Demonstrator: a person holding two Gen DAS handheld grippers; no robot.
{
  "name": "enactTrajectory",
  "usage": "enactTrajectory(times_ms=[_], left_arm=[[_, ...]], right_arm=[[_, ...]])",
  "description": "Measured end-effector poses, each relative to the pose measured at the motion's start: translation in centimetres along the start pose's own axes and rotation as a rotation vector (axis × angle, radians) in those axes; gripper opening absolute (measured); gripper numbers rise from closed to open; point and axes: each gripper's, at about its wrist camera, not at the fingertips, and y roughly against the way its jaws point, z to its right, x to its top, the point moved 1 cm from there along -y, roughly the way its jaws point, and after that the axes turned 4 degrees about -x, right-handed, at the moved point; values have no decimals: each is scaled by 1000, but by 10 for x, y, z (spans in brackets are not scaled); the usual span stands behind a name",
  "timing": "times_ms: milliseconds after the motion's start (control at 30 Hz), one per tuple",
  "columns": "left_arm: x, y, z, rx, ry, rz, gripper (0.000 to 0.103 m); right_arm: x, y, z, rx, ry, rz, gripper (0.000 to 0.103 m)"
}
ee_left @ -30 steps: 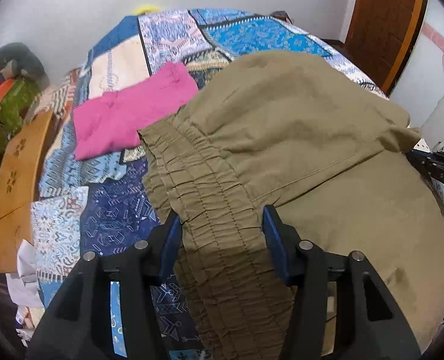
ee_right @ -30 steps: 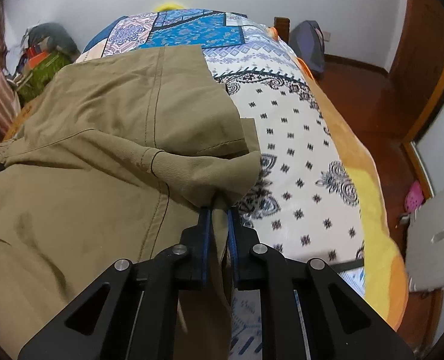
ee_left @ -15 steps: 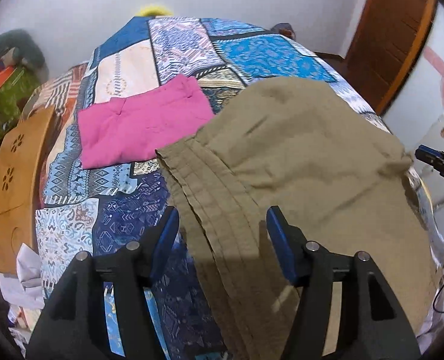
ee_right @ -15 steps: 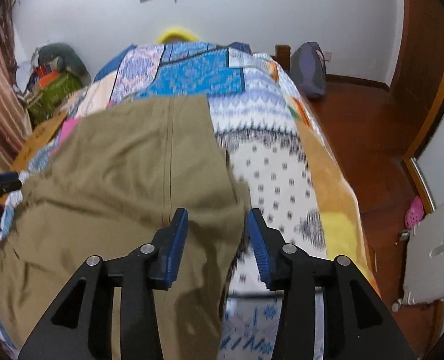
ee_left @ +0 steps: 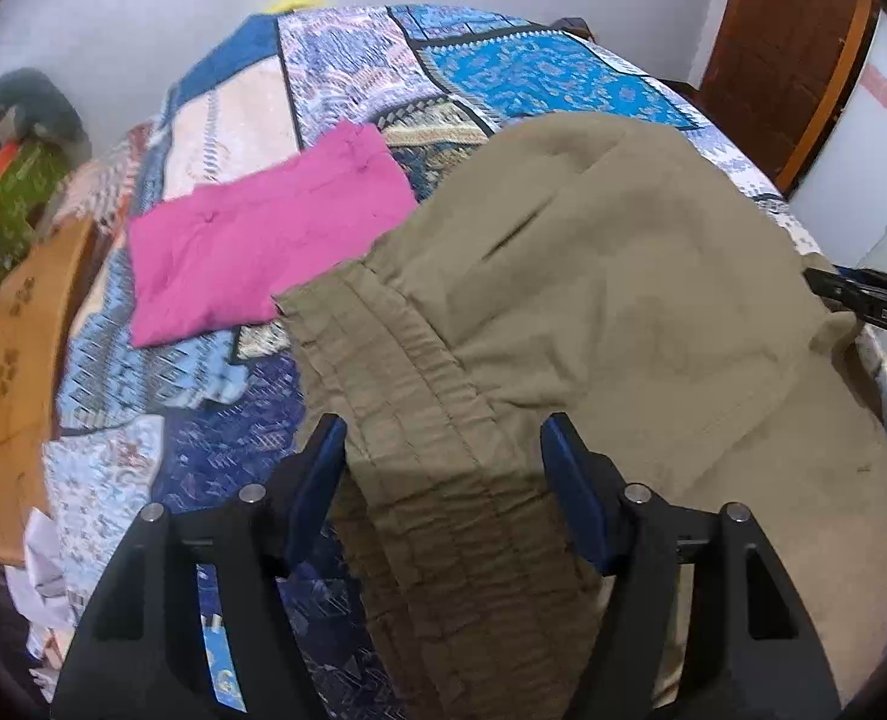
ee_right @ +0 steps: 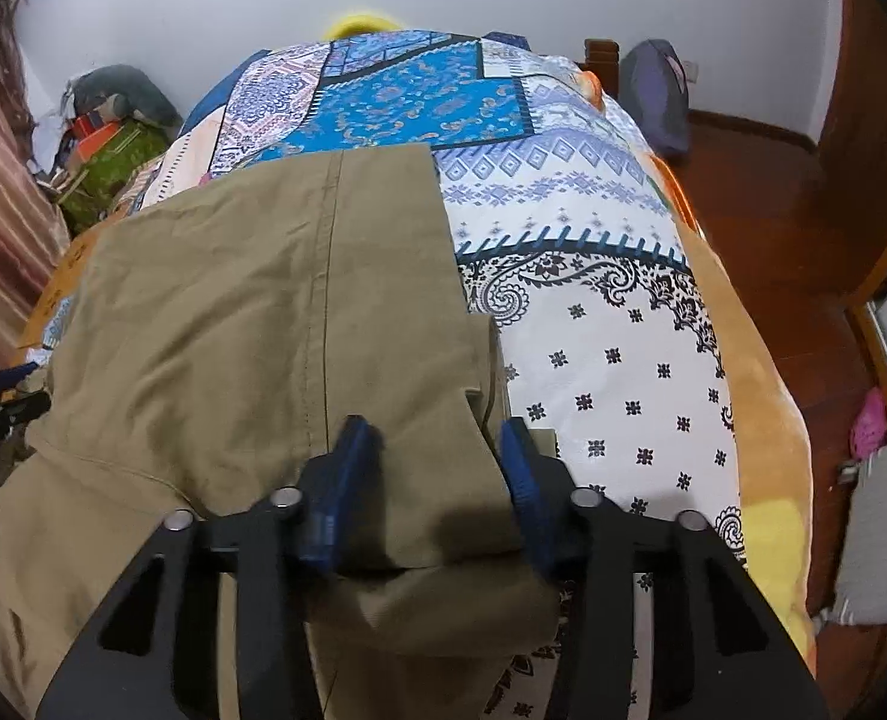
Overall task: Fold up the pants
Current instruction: 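Lift the olive pants with both grippers and raise them off the bed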
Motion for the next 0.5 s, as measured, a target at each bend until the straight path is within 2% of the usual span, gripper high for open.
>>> enactTrajectory(times_ms=[33, 200, 367, 500], left_arm=[[1, 0, 0, 17, -7, 5, 60], [1, -3, -1, 90, -42, 26, 59], [0, -6, -13, 17, 15, 0, 60], [1, 12, -16, -13, 17, 16, 60]], right_arm=[[0, 0, -2, -20, 15, 0, 27], [-3, -2, 0, -58, 31, -13, 22], [-3, -4, 4, -47, -3, -43, 22], [2, 6, 3, -47, 19, -56, 23]])
